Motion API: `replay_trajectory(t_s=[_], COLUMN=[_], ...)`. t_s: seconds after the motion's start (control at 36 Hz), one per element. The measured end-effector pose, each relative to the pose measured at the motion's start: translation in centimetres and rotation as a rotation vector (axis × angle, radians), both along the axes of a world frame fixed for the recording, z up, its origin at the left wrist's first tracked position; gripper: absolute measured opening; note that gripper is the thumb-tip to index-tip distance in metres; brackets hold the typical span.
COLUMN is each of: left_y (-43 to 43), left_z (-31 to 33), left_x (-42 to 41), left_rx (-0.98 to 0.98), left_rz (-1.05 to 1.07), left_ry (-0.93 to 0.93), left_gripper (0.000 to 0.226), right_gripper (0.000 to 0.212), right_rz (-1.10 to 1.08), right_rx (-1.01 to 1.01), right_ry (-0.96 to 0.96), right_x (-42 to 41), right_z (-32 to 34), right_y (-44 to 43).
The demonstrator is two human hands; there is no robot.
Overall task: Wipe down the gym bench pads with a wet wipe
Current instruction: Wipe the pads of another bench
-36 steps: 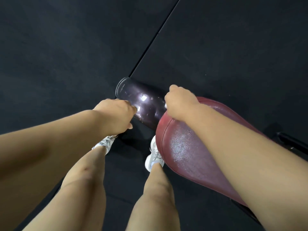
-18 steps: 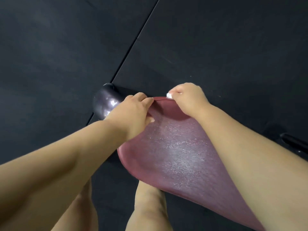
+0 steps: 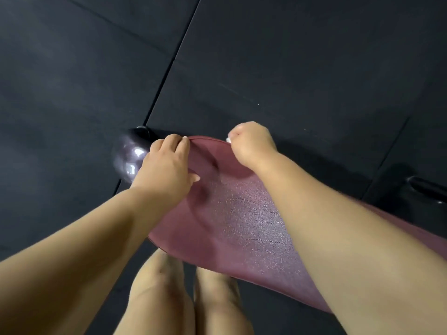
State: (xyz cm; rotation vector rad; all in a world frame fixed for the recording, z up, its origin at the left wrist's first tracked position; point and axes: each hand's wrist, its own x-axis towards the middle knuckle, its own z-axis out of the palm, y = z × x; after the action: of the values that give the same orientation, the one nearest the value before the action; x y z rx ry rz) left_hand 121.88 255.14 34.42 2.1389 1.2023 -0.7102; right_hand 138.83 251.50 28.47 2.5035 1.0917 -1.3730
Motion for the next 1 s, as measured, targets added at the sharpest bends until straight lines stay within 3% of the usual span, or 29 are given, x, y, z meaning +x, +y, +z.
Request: replay_trajectory(t_s=[0.14,0.31,0.44,0.67,0.78,0.89,1.0], left_y=[0.4,-0.5,-1.6,-1.6,-1.6,-2.3,-3.5], left_z=[0.2,-0.2,-0.4,-1.2,-1.2,-1.0,-0.8], left_x=[0.4,3.0,5.6,6.8,7.9,9.5,11.3], left_rx=[0.031,0.05,-0.02,0.012,0.043,0.085,0.074], left_rz=[-0.04,-0.238,-0.398,-0.463,-0.474,-0.479,-0.444], left_ry=[0.0,-0.133,-0.229,-0.109,-0.063,0.04,0.091], left_gripper=[0.06,0.063,0.063,0.062,0.057,0.059,0.063], right_gripper=[0.024,0.032,0.027,0.018,0.029,0.025,0.02], right_rz=[-0.028,-0.212,-0.173,-0.109,-0.145,-0.162,-0.319], right_rx=[0.104,-0.275,-0.396,-0.055,-0.122,-0.267,-0.424], right_ry=[0.097,-0.1,-0.331,-0.092,-0.056,-0.228,-0.376], right_x=[0.5,6.3,7.5,3.2,5.9,10.4,14.3], right_z=[0.0,0.8,1.4,1.1,1.0,1.5,2.0], right_y=[-1.3,-8.3,-11.4,-4.5,-7.4,-14.0,-19.4])
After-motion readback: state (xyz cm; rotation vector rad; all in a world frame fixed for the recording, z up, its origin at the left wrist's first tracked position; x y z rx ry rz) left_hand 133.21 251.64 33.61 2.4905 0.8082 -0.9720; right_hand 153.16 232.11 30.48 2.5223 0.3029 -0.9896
